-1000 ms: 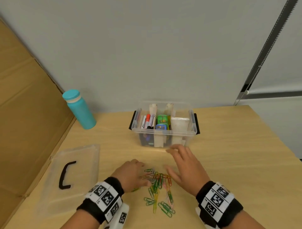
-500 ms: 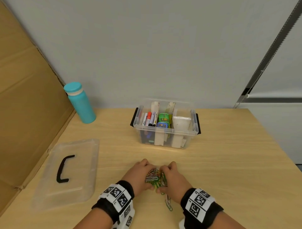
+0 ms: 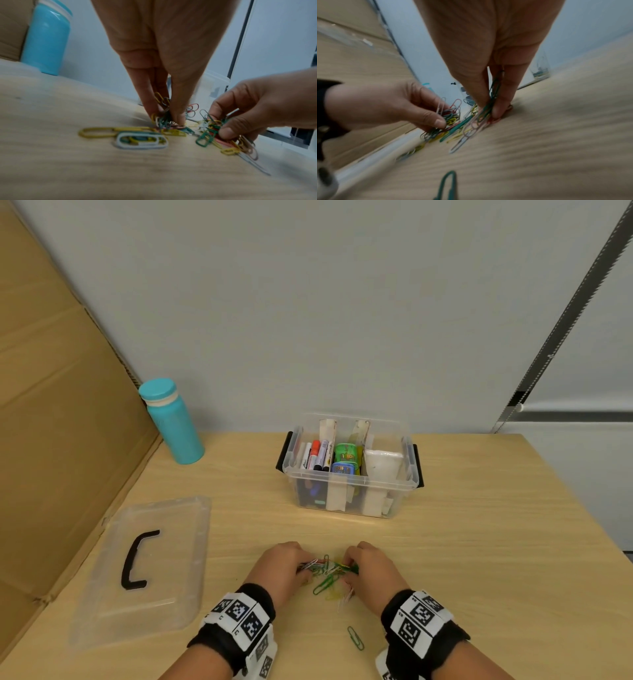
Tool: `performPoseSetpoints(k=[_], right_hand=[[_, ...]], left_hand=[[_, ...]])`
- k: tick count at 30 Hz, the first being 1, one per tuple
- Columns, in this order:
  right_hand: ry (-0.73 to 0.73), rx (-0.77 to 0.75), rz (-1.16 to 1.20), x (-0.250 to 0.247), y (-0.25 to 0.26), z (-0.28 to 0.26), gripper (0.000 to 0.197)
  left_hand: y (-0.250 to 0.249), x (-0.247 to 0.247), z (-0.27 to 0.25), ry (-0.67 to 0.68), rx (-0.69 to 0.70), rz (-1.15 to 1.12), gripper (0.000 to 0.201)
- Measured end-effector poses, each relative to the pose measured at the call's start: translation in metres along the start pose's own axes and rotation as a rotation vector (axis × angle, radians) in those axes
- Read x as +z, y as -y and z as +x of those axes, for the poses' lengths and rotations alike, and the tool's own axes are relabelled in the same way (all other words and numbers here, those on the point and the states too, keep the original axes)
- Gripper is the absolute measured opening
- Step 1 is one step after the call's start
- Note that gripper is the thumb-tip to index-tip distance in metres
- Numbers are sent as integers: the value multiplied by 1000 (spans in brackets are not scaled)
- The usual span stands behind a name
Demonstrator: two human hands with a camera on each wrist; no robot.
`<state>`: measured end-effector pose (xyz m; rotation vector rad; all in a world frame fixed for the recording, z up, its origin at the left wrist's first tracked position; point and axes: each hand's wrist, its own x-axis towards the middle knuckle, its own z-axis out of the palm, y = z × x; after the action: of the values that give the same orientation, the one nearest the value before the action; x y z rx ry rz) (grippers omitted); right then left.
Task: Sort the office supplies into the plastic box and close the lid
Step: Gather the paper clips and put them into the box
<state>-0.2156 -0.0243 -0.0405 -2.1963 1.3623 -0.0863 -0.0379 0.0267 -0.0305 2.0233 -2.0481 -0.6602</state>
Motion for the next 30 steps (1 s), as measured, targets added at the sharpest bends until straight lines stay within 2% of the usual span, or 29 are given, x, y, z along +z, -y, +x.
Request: performPoseSetpoints(k=[3,6,10,16,19,24,27,30], right_hand=[[-4,56,106,-8,-9,1,10],[-3,81,215,-17,-16,0,18],[-52,50,367,-42,-11,-6,19],[-203,-32,519,-113,9,-10,6],[-322,-38,445,-146,10,1,8],[-493,-36,135,-170,4,39,7],[-453,-10,-56,-160,-1,61,8],[-304,40,-204,-150,-1,77,11]], left_hand=[[5,-4,-2,-46,-19,-52,25],[9,-9,-3,-102,-44,-118,23],[11,-14,-3,-167,-54,-191,26],[14,-17,-5,-199,-60,-295,27],[14,-18,-6,-196,-62,-292,27],[14,-20,-9,-185,-58,-292,26],[15,-20,-10,-186,-66,-295,25],[15,-21,-10,-183,-77,-292,25]])
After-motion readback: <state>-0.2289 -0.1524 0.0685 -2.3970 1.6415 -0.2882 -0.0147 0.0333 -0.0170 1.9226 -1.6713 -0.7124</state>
